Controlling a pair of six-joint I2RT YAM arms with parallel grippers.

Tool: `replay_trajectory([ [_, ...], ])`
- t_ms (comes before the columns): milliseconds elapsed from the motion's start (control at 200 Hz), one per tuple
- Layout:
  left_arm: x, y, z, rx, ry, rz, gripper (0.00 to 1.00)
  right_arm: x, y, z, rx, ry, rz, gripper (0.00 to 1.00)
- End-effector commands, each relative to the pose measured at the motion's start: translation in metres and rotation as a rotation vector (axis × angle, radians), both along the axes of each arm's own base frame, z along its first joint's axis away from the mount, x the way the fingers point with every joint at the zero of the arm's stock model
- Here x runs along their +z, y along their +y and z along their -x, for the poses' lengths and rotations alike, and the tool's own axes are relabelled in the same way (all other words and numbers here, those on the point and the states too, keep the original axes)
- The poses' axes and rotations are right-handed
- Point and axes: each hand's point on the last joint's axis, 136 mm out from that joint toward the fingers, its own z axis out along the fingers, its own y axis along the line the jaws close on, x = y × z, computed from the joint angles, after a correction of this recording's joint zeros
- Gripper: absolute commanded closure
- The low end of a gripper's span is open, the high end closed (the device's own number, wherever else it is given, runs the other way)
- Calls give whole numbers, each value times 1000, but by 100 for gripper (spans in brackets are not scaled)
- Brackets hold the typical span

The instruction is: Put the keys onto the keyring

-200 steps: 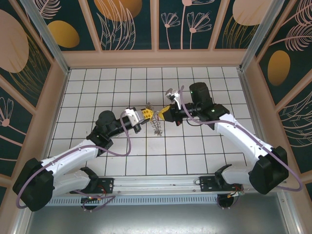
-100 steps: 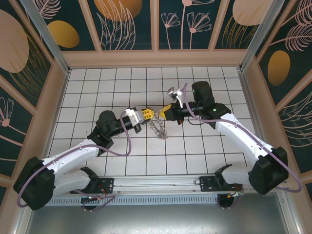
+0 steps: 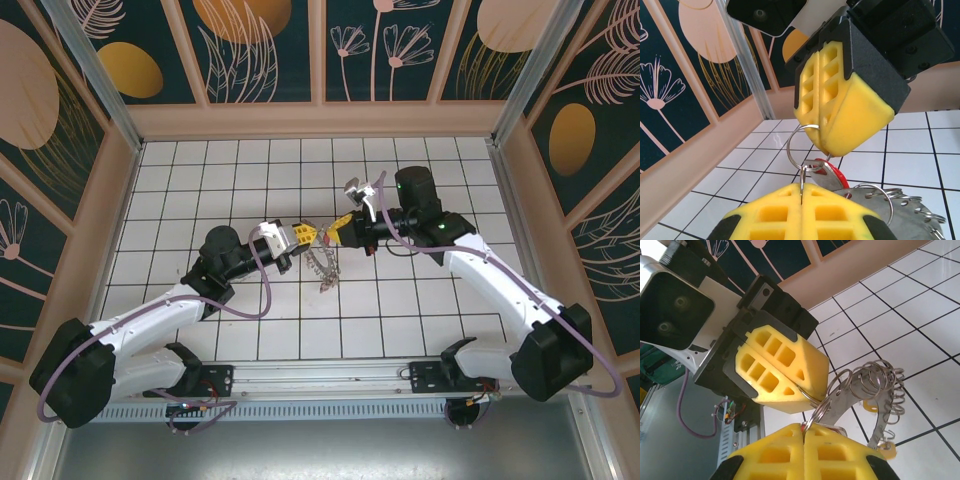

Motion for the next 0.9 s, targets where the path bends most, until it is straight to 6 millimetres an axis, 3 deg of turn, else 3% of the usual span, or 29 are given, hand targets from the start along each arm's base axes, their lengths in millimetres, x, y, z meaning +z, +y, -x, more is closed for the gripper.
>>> replay_trajectory([
  [0, 29, -2, 2, -11, -64, 62, 100, 23, -1, 12, 42, -86, -50, 100],
  [175, 22, -1, 5, -16, -46, 53, 100, 18, -2, 13, 33, -76, -44, 100],
  [420, 32, -1, 5, -22, -56, 79, 100, 5, 1, 8, 24, -26, -12, 100],
  [896, 34, -4, 4, -30, -58, 85, 100, -11, 1, -1, -21, 34, 33, 100],
])
